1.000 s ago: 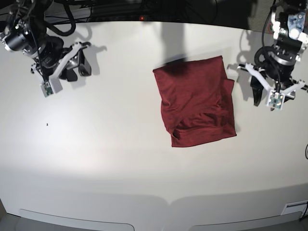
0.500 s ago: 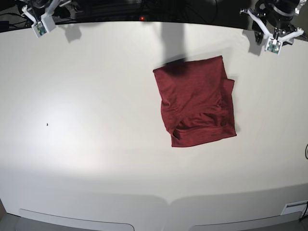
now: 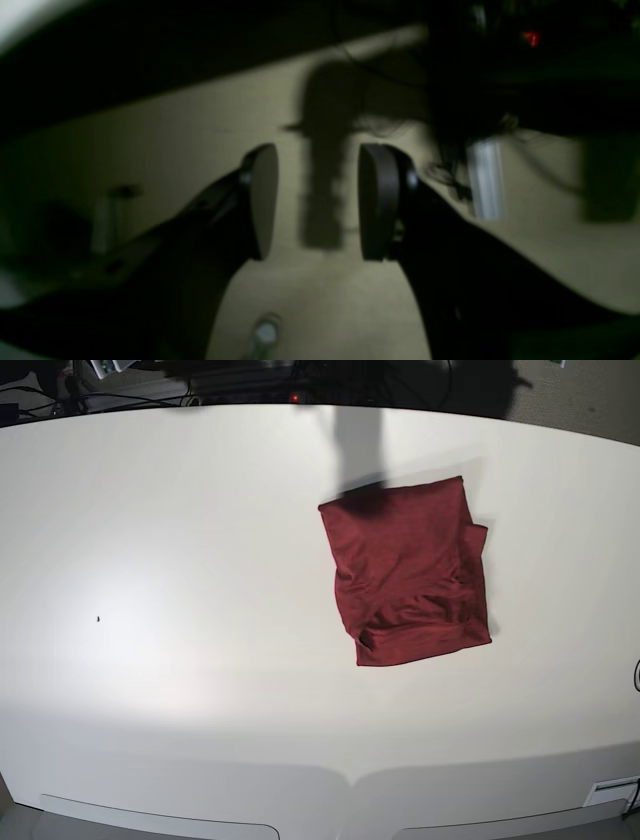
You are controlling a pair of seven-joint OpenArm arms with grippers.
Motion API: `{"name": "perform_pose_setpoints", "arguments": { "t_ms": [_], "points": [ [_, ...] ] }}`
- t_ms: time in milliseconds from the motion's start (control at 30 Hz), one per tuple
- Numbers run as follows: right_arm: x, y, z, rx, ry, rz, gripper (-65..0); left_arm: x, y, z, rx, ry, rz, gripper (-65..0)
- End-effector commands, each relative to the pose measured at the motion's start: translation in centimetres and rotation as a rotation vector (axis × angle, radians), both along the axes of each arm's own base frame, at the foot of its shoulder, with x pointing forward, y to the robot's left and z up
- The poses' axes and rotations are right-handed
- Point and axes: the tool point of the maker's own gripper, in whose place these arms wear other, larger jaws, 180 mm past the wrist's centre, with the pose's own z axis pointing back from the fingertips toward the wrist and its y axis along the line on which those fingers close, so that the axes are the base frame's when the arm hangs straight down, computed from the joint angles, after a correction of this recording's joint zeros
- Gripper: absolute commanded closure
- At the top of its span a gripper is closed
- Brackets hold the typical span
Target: Fold the T-shirt properly
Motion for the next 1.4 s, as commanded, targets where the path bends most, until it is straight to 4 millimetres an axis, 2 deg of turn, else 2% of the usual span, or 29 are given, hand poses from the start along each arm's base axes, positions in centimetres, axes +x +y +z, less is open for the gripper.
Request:
{"name": "perform_pose_setpoints", "arguments": {
  "t_ms": [0,133,200,267,333,433,633,800,933,1067,1367],
  "points": [
    [-1.4,0.2,-1.2,0.010,0.038,0.006,-26.9,-1.1,0.1,-1.3,-0.021,0.024,-0.003,-25.1],
    [-7.0,1.0,-8.7,0.089,0.268,0.012,-26.9,-5.2,1.5,-8.2,-0.051,0.148,0.076,-25.1],
    [-8.4,0.9,-12.6,0.115,0.364,-0.015,-26.9,-6.5,2.5,-11.0,-0.036,0.199,0.128,-25.1],
    [-9.0,0.5,-16.0,0.121,0.459,-0.055,-26.9,-7.7,3.4,-13.4,-0.029,0.276,0.220,-25.1],
    [-8.4,0.1,-18.9,0.110,0.526,-0.085,-26.9,-8.5,3.8,-15.2,-0.036,0.322,0.325,-25.1],
    [-6.6,-0.3,-21.4,0.098,0.583,-0.117,-26.9,-8.4,3.5,-16.7,-0.041,0.349,0.390,-25.1],
    [-2.2,-0.6,-22.7,0.099,0.565,-0.139,-26.9,-6.6,1.5,-17.7,-0.077,0.354,0.405,-25.1],
    [-0.3,-0.9,-23.3,0.083,0.489,-0.145,-26.9,-5.5,0.0,-17.9,-0.109,0.311,0.405,-25.1],
    [0.2,-1.9,-23.7,0.044,0.437,-0.121,-26.9,-5.7,-0.4,-17.9,-0.112,0.320,0.398,-25.1],
    [0.6,-2.5,-23.8,0.031,0.412,-0.103,-26.9,-5.1,-0.4,-17.9,-0.092,0.293,0.307,-25.1],
    [0.2,-0.8,-23.8,0.045,0.419,0.024,-26.9,-5.0,-0.4,-17.9,-0.092,0.294,0.307,-25.1]
  ]
}}
